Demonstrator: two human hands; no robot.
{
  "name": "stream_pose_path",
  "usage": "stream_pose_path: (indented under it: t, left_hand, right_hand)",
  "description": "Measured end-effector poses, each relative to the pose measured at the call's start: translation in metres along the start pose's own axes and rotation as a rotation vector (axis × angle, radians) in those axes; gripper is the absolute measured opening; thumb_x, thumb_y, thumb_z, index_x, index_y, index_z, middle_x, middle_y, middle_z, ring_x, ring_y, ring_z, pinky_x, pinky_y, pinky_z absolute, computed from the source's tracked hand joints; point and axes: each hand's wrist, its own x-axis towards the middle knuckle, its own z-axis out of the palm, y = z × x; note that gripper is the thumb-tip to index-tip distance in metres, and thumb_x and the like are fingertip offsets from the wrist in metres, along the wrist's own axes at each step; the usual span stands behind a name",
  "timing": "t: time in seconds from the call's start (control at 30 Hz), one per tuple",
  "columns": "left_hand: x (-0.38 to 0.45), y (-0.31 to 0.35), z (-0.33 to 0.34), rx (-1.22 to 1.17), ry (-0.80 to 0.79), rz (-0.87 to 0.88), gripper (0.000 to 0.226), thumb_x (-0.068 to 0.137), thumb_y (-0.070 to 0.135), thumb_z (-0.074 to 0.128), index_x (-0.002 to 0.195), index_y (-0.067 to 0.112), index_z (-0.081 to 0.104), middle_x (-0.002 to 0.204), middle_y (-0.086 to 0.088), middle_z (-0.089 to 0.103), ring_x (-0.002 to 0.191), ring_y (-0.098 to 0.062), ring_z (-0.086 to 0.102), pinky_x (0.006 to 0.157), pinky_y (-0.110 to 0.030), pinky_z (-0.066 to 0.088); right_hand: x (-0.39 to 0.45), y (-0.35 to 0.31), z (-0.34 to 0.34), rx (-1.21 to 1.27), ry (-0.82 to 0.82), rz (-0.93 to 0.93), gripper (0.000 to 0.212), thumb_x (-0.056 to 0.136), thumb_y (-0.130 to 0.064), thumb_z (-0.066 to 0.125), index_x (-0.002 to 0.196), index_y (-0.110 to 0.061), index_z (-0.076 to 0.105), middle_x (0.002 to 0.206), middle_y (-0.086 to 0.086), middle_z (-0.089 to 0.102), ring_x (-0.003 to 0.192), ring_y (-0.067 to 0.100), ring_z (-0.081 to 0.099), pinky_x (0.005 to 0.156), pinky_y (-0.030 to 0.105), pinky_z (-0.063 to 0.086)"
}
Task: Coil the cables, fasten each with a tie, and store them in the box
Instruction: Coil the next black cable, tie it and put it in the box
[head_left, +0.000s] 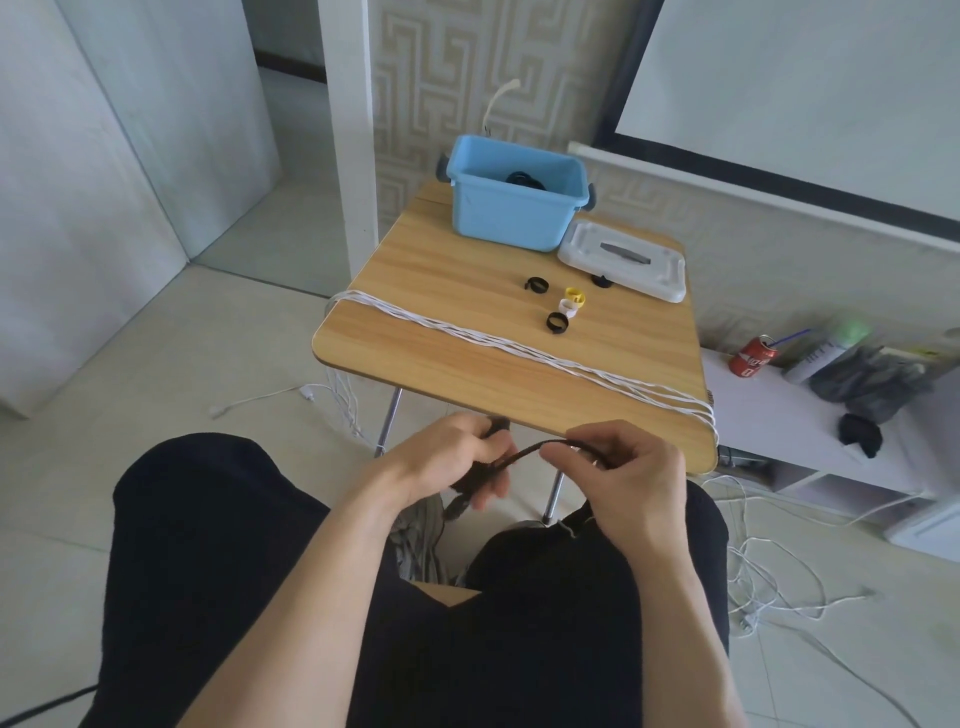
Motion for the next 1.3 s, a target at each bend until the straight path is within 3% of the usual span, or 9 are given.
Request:
stream_pose_path:
  t: [0.2, 0.37, 0.5, 0.57, 0.73, 0.83, 1.03, 1.2, 1.3]
  left_hand:
    - [0.000, 0.001, 0.003, -0.220, -0.296, -0.100, 0.058, 0.103, 0.056, 0.029, 0.081, 0.010, 0.058, 0.051, 0.004, 0.031, 0.039, -0.010, 0.025, 0.044, -0.025, 0.026]
    - [-0.002, -0.004, -0.009, -0.379, -0.340, -0.007, 0.041, 0.100, 0.045, 0.042, 0.071, 0.018, 0.049, 0.048, 0.007, 0.025, 0.038, -0.010, 0.017, 0.040, -0.026, 0.016]
    - [0.002, -0.011, -0.014, -0.724, -0.339, 0.155, 0.039, 0.103, 0.039, 0.036, 0.072, 0.019, 0.047, 0.048, 0.011, 0.033, 0.039, -0.010, 0.023, 0.039, -0.022, 0.023]
    - [0.004, -0.011, -0.016, -0.911, -0.269, 0.240, 0.041, 0.105, 0.039, 0.032, 0.072, 0.020, 0.047, 0.049, 0.010, 0.031, 0.039, -0.008, 0.029, 0.040, -0.021, 0.027]
    - [0.006, -0.007, -0.019, -1.233, 0.232, 0.274, 0.053, 0.108, 0.042, 0.024, 0.066, 0.021, 0.046, 0.048, 0.010, 0.027, 0.039, -0.007, 0.024, 0.041, -0.022, 0.025]
    - [0.007, -0.009, -0.020, -1.317, 0.315, 0.303, 0.051, 0.109, 0.046, 0.022, 0.075, 0.018, 0.049, 0.056, 0.008, 0.029, 0.045, -0.009, 0.025, 0.047, -0.023, 0.028]
    - [0.011, -0.002, -0.012, -1.234, 0.401, 0.372, 0.031, 0.110, 0.031, 0.025, 0.089, 0.015, 0.041, 0.072, 0.002, 0.042, 0.061, -0.015, 0.038, 0.072, -0.031, 0.037]
    - [0.019, -0.006, -0.001, -0.472, 0.864, 0.308, 0.033, 0.109, 0.019, 0.033, 0.080, 0.013, 0.047, 0.068, 0.001, 0.052, 0.061, -0.013, 0.049, 0.069, -0.032, 0.046]
    - [0.019, -0.011, -0.004, -0.298, 0.940, 0.267, 0.030, 0.108, 0.022, 0.033, 0.092, 0.006, 0.053, 0.077, -0.004, 0.059, 0.064, -0.008, 0.058, 0.064, -0.019, 0.048]
  right_hand:
    - [0.004, 0.011, 0.005, 0.171, 0.027, 0.070, 0.032, 0.058, -0.026, 0.097, 0.084, -0.021, 0.078, 0.077, 0.004, 0.076, 0.071, 0.022, 0.072, 0.067, 0.027, 0.055]
    - [0.007, 0.020, 0.010, 0.156, -0.085, 0.085, 0.011, 0.082, -0.028, 0.082, 0.089, -0.020, 0.079, 0.073, -0.005, 0.072, 0.060, 0.008, 0.057, 0.058, 0.021, 0.047]
    - [0.004, 0.024, 0.013, 0.134, -0.210, 0.101, 0.016, 0.099, -0.025, 0.064, 0.100, -0.018, 0.079, 0.074, -0.004, 0.070, 0.054, 0.007, 0.050, 0.054, 0.016, 0.041]
    - [0.003, 0.026, 0.014, 0.082, -0.250, 0.114, 0.019, 0.103, -0.024, 0.058, 0.105, -0.019, 0.076, 0.075, -0.001, 0.071, 0.054, 0.009, 0.050, 0.054, 0.019, 0.043]
    - [0.002, 0.026, 0.014, -0.033, -0.319, 0.131, 0.019, 0.103, -0.028, 0.057, 0.100, -0.016, 0.072, 0.072, 0.002, 0.073, 0.053, 0.012, 0.054, 0.059, 0.028, 0.049]
    - [0.001, 0.023, 0.015, -0.100, -0.351, 0.134, 0.022, 0.102, -0.034, 0.058, 0.094, -0.020, 0.073, 0.068, 0.003, 0.073, 0.051, 0.016, 0.050, 0.055, 0.029, 0.045]
    - [-0.004, 0.018, 0.016, -0.275, -0.613, 0.134, 0.018, 0.103, -0.033, 0.056, 0.108, -0.026, 0.072, 0.073, -0.003, 0.075, 0.050, 0.012, 0.052, 0.065, 0.028, 0.051]
    - [-0.005, 0.011, 0.012, -0.451, -0.679, 0.121, 0.026, 0.104, -0.035, 0.050, 0.103, -0.025, 0.074, 0.070, -0.004, 0.074, 0.058, 0.008, 0.063, 0.073, 0.021, 0.052]
    - [-0.010, 0.001, 0.013, -0.476, -0.712, 0.048, 0.031, 0.104, -0.038, 0.050, 0.097, -0.021, 0.076, 0.070, 0.007, 0.068, 0.058, 0.011, 0.057, 0.069, 0.032, 0.054]
